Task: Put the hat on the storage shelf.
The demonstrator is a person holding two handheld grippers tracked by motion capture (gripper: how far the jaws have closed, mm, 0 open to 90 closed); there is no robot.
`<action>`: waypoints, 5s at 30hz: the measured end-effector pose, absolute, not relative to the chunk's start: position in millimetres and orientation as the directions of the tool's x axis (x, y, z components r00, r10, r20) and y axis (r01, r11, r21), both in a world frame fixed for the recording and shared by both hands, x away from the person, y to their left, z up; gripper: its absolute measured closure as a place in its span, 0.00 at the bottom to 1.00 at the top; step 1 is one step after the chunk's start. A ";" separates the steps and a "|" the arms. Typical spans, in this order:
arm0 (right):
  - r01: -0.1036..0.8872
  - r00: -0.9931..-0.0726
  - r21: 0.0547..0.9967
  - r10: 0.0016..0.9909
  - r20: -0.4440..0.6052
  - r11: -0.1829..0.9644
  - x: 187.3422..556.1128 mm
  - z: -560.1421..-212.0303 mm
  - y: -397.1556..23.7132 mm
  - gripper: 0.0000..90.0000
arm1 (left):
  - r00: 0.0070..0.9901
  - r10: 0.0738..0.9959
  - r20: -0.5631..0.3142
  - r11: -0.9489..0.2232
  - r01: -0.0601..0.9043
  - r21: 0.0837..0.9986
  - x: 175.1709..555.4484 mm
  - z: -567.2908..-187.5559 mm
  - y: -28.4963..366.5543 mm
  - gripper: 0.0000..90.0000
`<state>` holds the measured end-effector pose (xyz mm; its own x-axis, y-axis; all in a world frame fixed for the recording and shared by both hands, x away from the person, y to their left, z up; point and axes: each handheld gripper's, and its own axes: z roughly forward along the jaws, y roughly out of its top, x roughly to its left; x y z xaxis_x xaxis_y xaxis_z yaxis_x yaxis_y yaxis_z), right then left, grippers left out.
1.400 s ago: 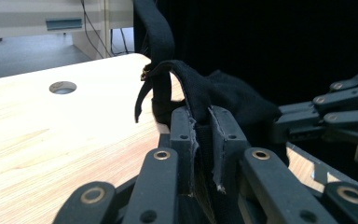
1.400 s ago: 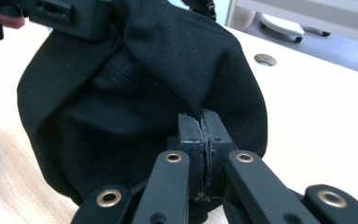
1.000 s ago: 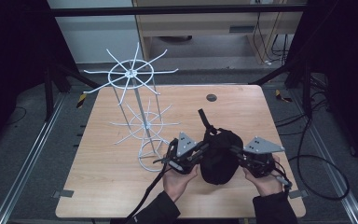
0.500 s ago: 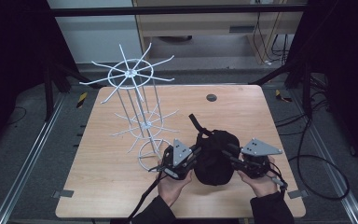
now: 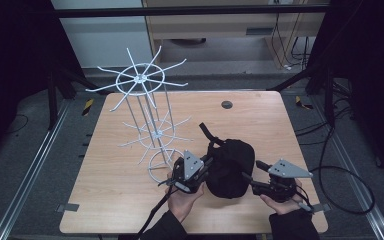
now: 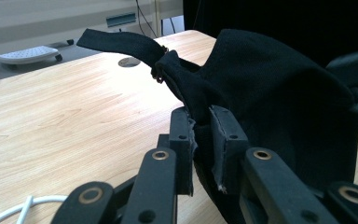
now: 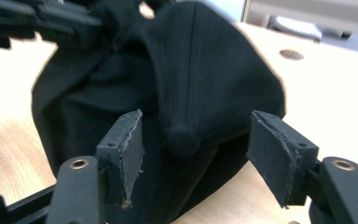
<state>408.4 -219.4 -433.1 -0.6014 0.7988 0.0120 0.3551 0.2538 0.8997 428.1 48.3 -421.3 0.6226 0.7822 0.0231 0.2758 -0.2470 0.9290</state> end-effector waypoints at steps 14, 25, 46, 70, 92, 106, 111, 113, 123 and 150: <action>0.399 -0.621 0.889 0.780 0.082 0.225 422.2 -444.6 -215.8 0.86 | 0.624 0.780 0.044 -0.259 0.258 0.931 429.6 -414.8 47.5 0.84; 0.326 -0.590 0.929 0.805 0.055 0.176 416.2 -430.4 -230.9 0.86 | 0.644 0.762 0.064 -0.277 0.235 0.932 412.3 -400.4 58.4 0.55; 0.238 -0.484 0.966 0.875 0.027 0.102 416.3 -409.4 -247.3 0.86 | 0.727 0.686 0.033 -0.307 0.249 0.918 376.6 -407.2 97.8 0.42; 0.078 -0.501 0.996 0.865 0.002 0.043 416.1 -365.7 -239.0 0.86 | 0.597 0.802 0.025 -0.270 0.325 0.906 371.5 -433.9 211.3 0.35; -0.125 -0.544 0.991 0.839 -0.028 -0.047 412.0 -302.2 -223.8 0.86 | 0.391 0.919 -0.055 -0.144 0.462 0.875 409.8 -456.5 290.7 0.34; -0.224 -0.587 0.971 0.807 -0.070 -0.079 403.3 -263.7 -203.1 0.86 | 0.356 0.933 -0.048 -0.144 0.493 0.858 418.3 -463.3 300.3 0.33; -0.230 -0.618 0.970 0.781 -0.085 -0.077 403.7 -257.6 -188.8 0.86 | 0.356 0.934 -0.043 -0.150 0.497 0.855 418.9 -464.0 300.0 0.33; -0.229 -0.629 0.971 0.772 -0.090 -0.073 404.9 -256.4 -182.2 0.86 | 0.355 0.934 -0.042 -0.151 0.497 0.854 419.0 -464.1 300.0 0.33; -0.195 -0.664 0.981 0.738 -0.121 -0.015 414.0 -265.5 -157.6 0.86 | 0.353 0.935 -0.043 -0.149 0.500 0.853 419.6 -464.4 300.5 0.33; -0.002 -0.708 0.999 0.706 -0.034 0.045 432.3 -315.7 -144.5 0.68 | 0.353 0.935 -0.040 -0.155 0.506 0.849 420.3 -465.2 300.0 0.33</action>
<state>432.3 -144.5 -315.7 -0.7076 0.7058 -0.0336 -0.0022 0.0453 0.9990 420.3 300.0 -465.2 0.3528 0.9349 -0.0396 0.5055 -0.1548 0.8488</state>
